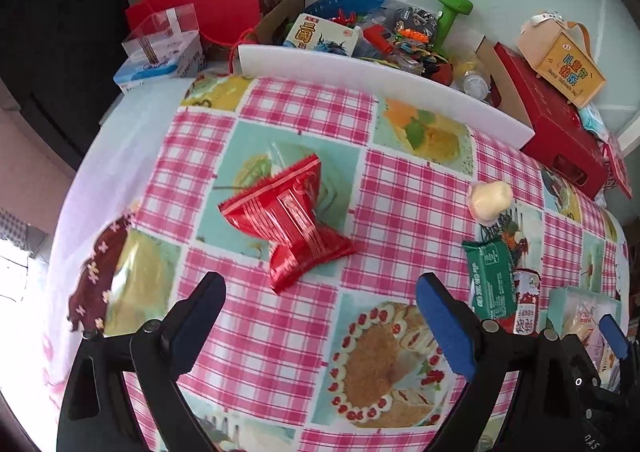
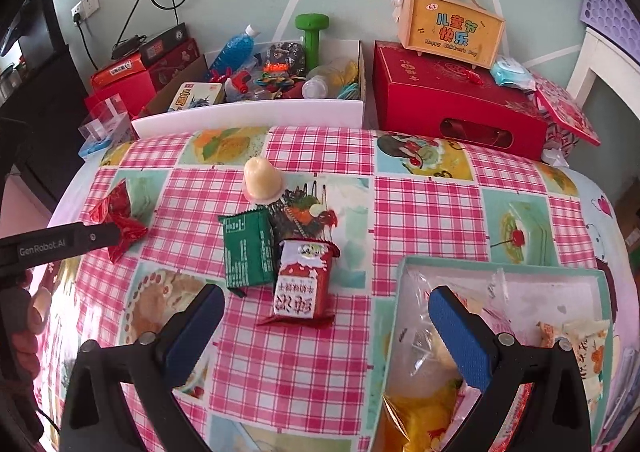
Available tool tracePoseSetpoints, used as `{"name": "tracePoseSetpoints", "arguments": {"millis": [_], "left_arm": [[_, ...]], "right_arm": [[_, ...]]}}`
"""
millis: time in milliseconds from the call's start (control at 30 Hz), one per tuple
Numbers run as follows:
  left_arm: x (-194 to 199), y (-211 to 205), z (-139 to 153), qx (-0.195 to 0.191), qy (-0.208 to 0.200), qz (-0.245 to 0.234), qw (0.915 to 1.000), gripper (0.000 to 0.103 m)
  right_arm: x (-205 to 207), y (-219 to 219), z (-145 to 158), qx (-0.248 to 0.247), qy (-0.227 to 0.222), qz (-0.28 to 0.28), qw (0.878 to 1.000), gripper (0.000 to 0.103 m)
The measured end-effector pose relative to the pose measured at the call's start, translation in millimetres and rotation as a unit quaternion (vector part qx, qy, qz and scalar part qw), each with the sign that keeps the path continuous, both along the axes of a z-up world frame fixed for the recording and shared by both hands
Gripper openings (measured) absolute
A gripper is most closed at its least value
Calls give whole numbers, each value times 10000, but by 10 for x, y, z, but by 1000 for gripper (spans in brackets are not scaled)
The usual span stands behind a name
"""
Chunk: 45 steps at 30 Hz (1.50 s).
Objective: Organize snacks
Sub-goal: 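Move both open tools from the tray back toward the snack pile, then grasp the red Rusk packet with left tool while right tool grasps the milk carton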
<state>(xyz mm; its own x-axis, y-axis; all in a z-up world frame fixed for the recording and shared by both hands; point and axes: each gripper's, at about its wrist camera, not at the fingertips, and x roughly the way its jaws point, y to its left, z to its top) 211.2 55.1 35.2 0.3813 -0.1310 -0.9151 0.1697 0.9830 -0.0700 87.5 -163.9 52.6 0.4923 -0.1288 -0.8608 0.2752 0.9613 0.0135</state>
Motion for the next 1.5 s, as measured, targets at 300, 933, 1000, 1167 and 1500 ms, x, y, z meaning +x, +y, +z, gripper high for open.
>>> {"name": "tracePoseSetpoints", "arguments": {"millis": [300,933,1000,1167,1500], "left_arm": [[411,149,-125,180,148,45,9997,96],[368,-71,-521,-336,427,-45,9985,47],[322,-161,-532,-390,446,-114,9982,46],[183,-368,-573,-636,523,-207,9964,46],[-140,-629,-612,-677,496,-96,9964,46]], "right_arm": [[252,57,-168,290,186,178,9992,103],[321,50,-595,386,523,307,9974,54],[304,32,-611,376,554,283,9974,50],[311,-28,-717,453,649,198,9967,47],[322,-6,-781,274,671,154,9973,42]]}}
